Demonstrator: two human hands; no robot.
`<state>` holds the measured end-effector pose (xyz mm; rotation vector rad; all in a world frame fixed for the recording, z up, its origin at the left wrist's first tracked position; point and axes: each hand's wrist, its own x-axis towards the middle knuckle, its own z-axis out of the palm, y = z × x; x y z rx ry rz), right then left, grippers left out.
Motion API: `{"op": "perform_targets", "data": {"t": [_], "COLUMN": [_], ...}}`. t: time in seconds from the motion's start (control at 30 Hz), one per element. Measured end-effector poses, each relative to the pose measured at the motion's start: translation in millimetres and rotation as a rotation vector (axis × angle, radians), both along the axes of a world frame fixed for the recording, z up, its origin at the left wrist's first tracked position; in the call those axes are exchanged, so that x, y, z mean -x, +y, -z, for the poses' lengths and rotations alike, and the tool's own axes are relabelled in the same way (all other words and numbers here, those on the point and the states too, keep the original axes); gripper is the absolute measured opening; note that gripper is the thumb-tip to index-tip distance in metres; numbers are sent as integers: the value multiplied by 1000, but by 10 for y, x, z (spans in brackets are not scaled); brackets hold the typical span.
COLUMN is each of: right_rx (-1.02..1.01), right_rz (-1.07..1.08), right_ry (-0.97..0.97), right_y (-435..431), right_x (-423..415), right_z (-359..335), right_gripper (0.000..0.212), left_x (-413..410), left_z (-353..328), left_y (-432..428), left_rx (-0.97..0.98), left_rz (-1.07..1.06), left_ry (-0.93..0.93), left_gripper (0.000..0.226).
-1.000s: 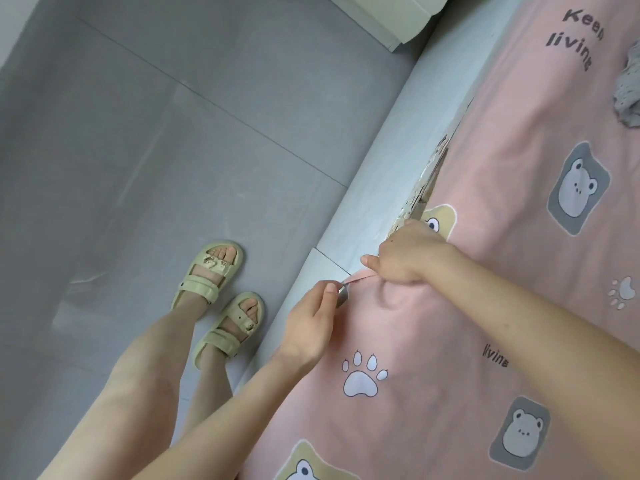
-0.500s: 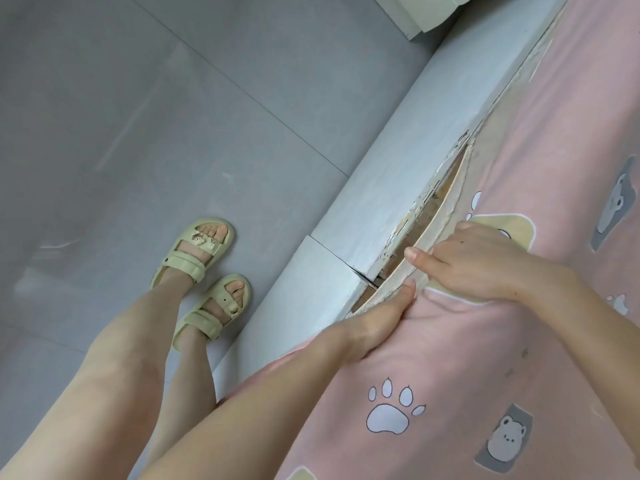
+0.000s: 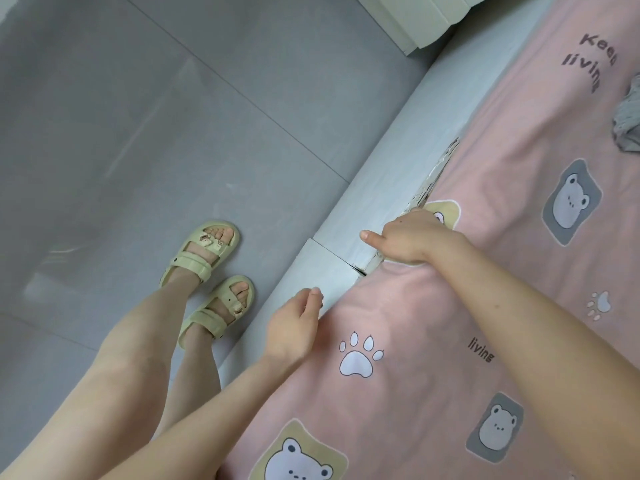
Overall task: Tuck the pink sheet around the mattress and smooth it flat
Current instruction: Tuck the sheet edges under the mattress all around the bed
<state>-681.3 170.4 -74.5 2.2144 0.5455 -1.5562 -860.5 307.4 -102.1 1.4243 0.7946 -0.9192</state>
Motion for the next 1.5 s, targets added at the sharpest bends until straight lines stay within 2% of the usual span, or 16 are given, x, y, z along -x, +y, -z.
{"op": "perform_targets", "data": {"t": [0.1,0.2,0.3,0.4,0.47,0.53,0.63,0.7,0.83,1.0,1.1,1.27,1.37,1.4,1.43,1.5], "right_rx": [-33,-194,-292,-289,-209,-135,48,132,129,77,36,-172,-284,-306,-283,-250], "right_rz": [-34,-62,-124,-270,-354,-359,-308,-271,-176,-78,-99,-356,-302,-304,-317,-338], "right_ry": [-8,-91,-63,-31,-1,35,126,167,211,289,235,-37,-234,-256,-197,-129], "right_y": [43,73,102,83,72,146,306,350,441,673,730,681,588,586,617,740], "right_x": [69,205,510,770,886,955,957,986,1104,1478,1751,2194,2465,2524,2547,2571], "right_z": [-5,-139,-268,-205,-77,59,184,189,153,133,107,-26,-93,-104,-132,-81], "right_gripper": [61,56,56,57,58,61,65,66,66,66,65,47,36,30,27,40], "left_x": [74,218,258,233,189,160,332,606,916,943,1077,1323,1579,1678,1767,1914], "left_z": [-63,20,136,207,225,202,143,63,-72,-21,41,65,112,124,125,153], "left_y": [-105,-242,-331,-326,-275,-190,26,234,422,401,414,446,452,455,461,479], "left_rx": [163,267,386,479,508,478,230,148,281,299,309,237,240,243,234,228], "left_rz": [132,121,148,131,156,207,80,36,198,333,347,319,265,257,261,283], "left_ry": [-2,157,291,347,371,323,212,184,278,296,288,225,210,222,226,247], "left_gripper": [35,38,53,58,62,63,54,46,43,49,51,54,54,55,55,55]}}
